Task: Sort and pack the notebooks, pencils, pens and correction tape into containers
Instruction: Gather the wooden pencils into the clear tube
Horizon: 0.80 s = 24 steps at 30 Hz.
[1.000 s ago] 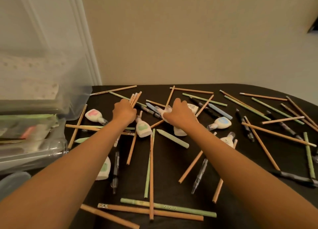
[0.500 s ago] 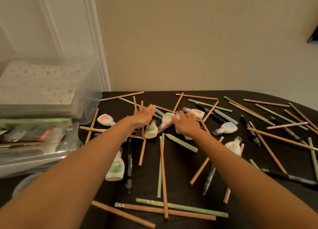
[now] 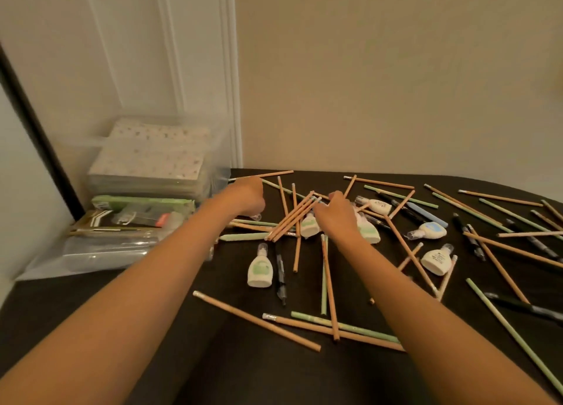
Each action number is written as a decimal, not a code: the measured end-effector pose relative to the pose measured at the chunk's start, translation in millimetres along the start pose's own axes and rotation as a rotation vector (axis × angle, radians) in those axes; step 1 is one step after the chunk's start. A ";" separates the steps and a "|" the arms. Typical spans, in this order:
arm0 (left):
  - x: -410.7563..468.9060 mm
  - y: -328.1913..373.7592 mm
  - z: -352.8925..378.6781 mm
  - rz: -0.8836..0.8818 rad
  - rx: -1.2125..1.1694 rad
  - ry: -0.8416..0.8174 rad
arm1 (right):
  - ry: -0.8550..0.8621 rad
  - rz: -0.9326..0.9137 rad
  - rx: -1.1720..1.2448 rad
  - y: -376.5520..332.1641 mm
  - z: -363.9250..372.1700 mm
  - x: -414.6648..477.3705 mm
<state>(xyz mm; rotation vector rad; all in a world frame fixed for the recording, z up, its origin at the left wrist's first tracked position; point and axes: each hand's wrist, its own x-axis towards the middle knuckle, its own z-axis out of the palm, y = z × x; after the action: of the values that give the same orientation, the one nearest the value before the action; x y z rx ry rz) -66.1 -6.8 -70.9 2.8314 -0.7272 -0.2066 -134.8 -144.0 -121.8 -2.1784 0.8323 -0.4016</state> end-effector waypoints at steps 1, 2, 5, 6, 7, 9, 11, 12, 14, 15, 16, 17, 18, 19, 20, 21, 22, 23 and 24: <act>-7.4 -10.7 -1.9 -0.003 0.085 -0.034 | -0.005 -0.015 0.023 -5.3 4.0 -7.5; -17.2 -24.5 -2.3 -0.010 0.158 -0.073 | -0.016 -0.037 0.042 -10.7 9.0 -17.3; -35.3 -57.3 0.2 -0.045 0.287 -0.202 | -0.053 -0.119 0.069 -23.6 20.7 -38.4; -40.5 -67.3 3.0 -0.065 0.296 -0.219 | -0.083 -0.143 0.075 -27.4 24.4 -46.0; -43.6 -74.7 7.4 -0.079 0.294 -0.215 | -0.118 -0.165 0.075 -30.5 26.8 -52.7; -49.8 -86.5 18.1 -0.084 0.285 -0.149 | -0.220 -0.200 0.054 -36.1 29.5 -65.2; -53.0 -93.3 28.5 -0.063 0.322 -0.052 | -0.368 -0.216 -0.006 -41.3 27.3 -74.4; -56.0 -94.5 32.8 -0.038 0.354 -0.008 | -0.443 -0.224 -0.060 -40.5 23.5 -80.9; -56.4 -94.7 35.2 -0.019 0.371 0.067 | -0.607 -0.265 -0.187 -39.5 17.0 -85.4; -57.3 -92.6 34.2 -0.008 0.364 0.098 | -0.678 -0.288 -0.238 -37.6 14.3 -88.7; -57.8 -88.7 32.7 0.014 0.353 0.128 | -0.731 -0.313 -0.283 -34.5 12.5 -92.7; -58.1 -84.3 31.1 0.039 0.334 0.163 | -0.770 -0.338 -0.329 -32.1 11.9 -96.9; -57.5 -79.6 29.9 0.064 0.305 0.195 | -0.798 -0.359 -0.376 -30.4 12.7 -100.6; -57.5 -73.8 29.2 0.087 0.272 0.225 | -0.821 -0.377 -0.417 -29.1 14.5 -105.3; -57.5 -67.9 29.2 0.103 0.243 0.251 | -0.838 -0.395 -0.442 -27.9 17.5 -109.8; -57.2 -63.1 29.2 0.112 0.224 0.276 | -0.850 -0.418 -0.456 -27.7 21.5 -113.5; -57.0 -59.2 29.4 0.118 0.215 0.300 | -0.847 -0.442 -0.458 -27.6 25.3 -116.6; -57.0 -55.6 30.1 0.121 0.210 0.322 | -0.836 -0.453 -0.460 -27.2 29.1 -118.4; -57.5 -52.3 31.0 0.122 0.202 0.344 | -0.811 -0.470 -0.463 -26.8 31.4 -120.4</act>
<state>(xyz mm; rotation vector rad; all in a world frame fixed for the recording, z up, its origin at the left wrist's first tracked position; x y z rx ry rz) -97.8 60.8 -108.6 2.8799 -0.8781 0.3841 -195.9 -32.5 -125.2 -2.6302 -0.0576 0.4981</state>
